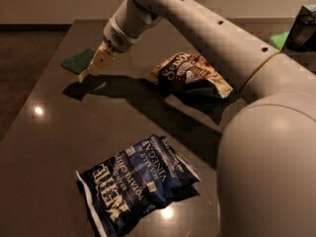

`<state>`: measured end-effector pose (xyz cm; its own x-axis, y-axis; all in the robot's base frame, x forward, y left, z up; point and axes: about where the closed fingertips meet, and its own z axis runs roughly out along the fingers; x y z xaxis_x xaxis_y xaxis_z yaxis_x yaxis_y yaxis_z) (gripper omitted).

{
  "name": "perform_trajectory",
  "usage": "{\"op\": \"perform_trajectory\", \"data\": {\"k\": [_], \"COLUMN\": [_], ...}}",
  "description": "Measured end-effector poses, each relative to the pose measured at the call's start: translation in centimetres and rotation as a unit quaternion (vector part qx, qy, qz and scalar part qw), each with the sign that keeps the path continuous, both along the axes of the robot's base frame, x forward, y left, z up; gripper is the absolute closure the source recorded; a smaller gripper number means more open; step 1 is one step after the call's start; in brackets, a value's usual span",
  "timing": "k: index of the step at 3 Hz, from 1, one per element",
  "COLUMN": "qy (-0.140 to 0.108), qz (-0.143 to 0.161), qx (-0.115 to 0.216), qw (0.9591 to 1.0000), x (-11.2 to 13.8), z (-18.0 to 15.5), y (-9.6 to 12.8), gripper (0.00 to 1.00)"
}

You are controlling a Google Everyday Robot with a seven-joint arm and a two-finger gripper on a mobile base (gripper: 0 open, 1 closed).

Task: Move sponge near blue chip bag

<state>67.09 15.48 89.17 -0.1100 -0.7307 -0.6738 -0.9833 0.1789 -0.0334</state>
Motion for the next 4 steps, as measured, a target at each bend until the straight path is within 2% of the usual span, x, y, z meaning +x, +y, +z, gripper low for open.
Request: {"op": "perform_trajectory", "data": {"k": [2,4], "qy": [0.013,0.024], "qz": [0.004,0.015], "qx": [0.010,-0.003], "qw": [0.9999,0.9996], "x": [-7.6,-13.2], "z": [1.1,1.7], "y": [-2.5,-5.8], "gripper": [1.00,1.00]}}
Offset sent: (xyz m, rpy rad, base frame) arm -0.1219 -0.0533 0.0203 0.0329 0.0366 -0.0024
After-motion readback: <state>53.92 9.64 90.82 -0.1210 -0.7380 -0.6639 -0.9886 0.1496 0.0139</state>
